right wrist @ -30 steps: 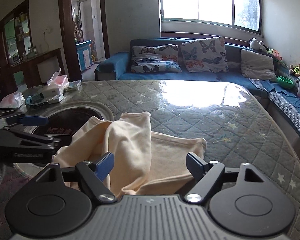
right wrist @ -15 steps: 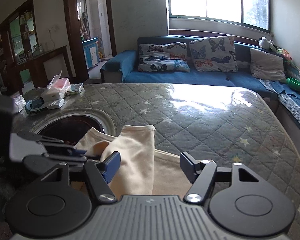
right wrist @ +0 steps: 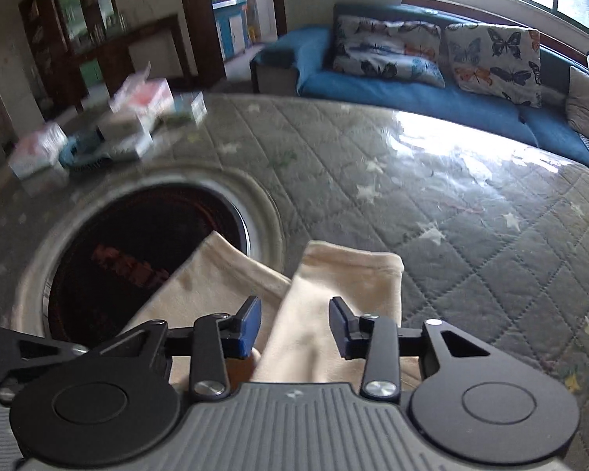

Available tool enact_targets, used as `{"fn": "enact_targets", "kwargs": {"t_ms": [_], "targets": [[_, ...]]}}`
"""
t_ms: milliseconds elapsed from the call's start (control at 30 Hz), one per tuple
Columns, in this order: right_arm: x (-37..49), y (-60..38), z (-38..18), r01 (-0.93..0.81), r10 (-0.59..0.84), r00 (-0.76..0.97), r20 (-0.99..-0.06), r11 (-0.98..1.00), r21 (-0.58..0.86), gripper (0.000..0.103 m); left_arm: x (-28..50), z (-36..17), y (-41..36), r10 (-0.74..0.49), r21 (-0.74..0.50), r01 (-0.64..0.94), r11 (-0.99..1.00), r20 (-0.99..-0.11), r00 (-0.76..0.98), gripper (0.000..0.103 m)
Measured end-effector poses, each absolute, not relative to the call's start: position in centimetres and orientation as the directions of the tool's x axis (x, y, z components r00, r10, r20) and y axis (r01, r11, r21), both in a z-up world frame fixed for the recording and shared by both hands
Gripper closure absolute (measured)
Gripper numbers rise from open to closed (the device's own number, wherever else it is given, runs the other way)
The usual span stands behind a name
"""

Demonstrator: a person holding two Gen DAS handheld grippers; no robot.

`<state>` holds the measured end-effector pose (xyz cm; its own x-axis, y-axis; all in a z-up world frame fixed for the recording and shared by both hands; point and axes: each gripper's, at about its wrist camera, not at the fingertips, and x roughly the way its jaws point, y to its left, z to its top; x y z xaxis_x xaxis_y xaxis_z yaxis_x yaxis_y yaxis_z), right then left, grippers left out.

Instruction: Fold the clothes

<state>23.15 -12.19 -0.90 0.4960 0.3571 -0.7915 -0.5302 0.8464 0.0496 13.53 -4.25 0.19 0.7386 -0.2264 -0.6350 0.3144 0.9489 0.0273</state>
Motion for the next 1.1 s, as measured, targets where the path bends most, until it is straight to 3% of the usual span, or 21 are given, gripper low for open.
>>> {"fn": "enact_targets", "kwargs": {"t_ms": [167, 500, 767, 900, 1000, 1067, 1100], "targets": [[22.3, -13.6, -1.3, -0.489, 0.304, 0.543, -0.783, 0.872, -0.001, 0.098, 12.9, 1.0, -3.0, -0.203, 0.016, 0.27, 0.963, -0.617, 0.76, 0.096], [15.0, -22.1, 3.1, -0.281, 0.215, 0.775, -0.595, 0.96, -0.019, 0.1, 8.3, 4.7, 3.5, -0.09, -0.035, 0.084, 0.996, -0.526, 0.846, 0.097], [8.5, -30.0, 3.2, -0.05, 0.056, 0.851, -0.521, 0.998, 0.024, 0.1, 3.9, 5.2, 9.4, 0.039, -0.064, -0.084, 0.994, -0.514, 0.857, 0.1], [5.4, -33.7, 2.4, 0.075, -0.034, 0.86, -0.509, 0.995, 0.061, 0.1, 3.5, 5.2, 8.5, 0.015, -0.045, -0.045, 0.998, -0.527, 0.85, 0.098], [3.8, -36.5, 0.8, 0.168, -0.105, 0.831, -0.546, 0.984, 0.067, 0.1, 4.3, 5.0, 6.6, -0.019, -0.029, 0.004, 1.0, -0.525, 0.851, 0.094], [3.5, -36.8, 0.4, 0.177, -0.109, 0.823, -0.558, 0.982, 0.068, 0.1, 5.1, 5.0, 5.3, -0.036, -0.014, 0.034, 0.999, -0.524, 0.851, 0.083], [3.4, -36.8, 0.2, 0.176, -0.107, 0.82, -0.562, 0.982, 0.07, 0.1, 5.6, 4.9, 4.7, -0.043, -0.004, 0.048, 0.999, -0.524, 0.85, 0.065]]}}
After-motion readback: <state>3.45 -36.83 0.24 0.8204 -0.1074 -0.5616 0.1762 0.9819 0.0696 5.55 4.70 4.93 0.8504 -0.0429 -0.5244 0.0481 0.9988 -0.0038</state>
